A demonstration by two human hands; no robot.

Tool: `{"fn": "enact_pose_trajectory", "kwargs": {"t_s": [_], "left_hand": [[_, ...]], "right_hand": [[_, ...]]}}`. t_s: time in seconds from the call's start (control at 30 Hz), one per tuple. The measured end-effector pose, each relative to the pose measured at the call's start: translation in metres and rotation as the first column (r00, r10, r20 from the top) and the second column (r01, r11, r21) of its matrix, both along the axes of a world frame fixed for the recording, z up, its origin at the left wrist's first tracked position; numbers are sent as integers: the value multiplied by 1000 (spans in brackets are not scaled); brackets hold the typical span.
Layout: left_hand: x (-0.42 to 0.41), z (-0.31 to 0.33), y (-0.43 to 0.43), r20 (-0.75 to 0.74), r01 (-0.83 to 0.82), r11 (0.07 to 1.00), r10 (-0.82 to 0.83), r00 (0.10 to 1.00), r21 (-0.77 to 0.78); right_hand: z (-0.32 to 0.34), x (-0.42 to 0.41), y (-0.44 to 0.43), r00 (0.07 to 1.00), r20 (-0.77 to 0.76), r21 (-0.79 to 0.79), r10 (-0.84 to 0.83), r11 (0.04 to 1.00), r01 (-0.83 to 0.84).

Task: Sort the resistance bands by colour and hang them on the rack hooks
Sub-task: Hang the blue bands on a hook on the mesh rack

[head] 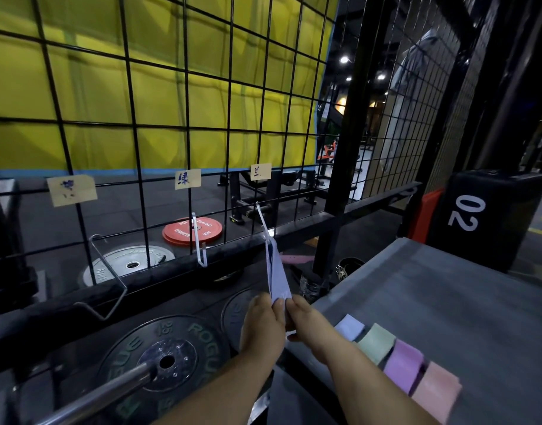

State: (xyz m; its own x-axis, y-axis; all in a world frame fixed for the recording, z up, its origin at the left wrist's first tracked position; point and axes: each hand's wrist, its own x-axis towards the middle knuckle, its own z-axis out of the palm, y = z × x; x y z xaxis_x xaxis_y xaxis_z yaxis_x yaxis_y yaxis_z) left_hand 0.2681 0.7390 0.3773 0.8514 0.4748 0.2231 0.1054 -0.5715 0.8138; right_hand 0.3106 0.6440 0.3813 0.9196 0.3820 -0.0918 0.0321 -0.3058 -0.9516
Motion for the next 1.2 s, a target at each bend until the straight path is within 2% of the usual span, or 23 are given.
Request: {"fn": "enact_pose_trajectory", "kwargs": {"t_s": [0.17, 0.27, 0.43, 0.77, 1.2], "left_hand": [[-3, 0, 3, -83, 13, 998, -7, 997, 65], [-8, -5, 3, -126, 28, 994, -15, 992, 103], [-10, -11, 2, -121, 57, 985, -37, 992, 164], [-15, -10, 0, -111, 96, 976, -75, 991, 193], [-16, -17, 8, -135, 50, 992, -34, 990, 114]], "right_hand": [[-2, -1, -3, 998, 63, -48, -8, 999, 11], [-1, 0, -6, 996, 70, -118, 64, 991, -55], [-1, -2, -7, 1000, -2, -45, 28, 999, -28], [-9, -1, -8, 1000, 12, -63, 26, 998, -25], [-19, -5, 2, 998, -44, 58, 34, 998, -31]]}}
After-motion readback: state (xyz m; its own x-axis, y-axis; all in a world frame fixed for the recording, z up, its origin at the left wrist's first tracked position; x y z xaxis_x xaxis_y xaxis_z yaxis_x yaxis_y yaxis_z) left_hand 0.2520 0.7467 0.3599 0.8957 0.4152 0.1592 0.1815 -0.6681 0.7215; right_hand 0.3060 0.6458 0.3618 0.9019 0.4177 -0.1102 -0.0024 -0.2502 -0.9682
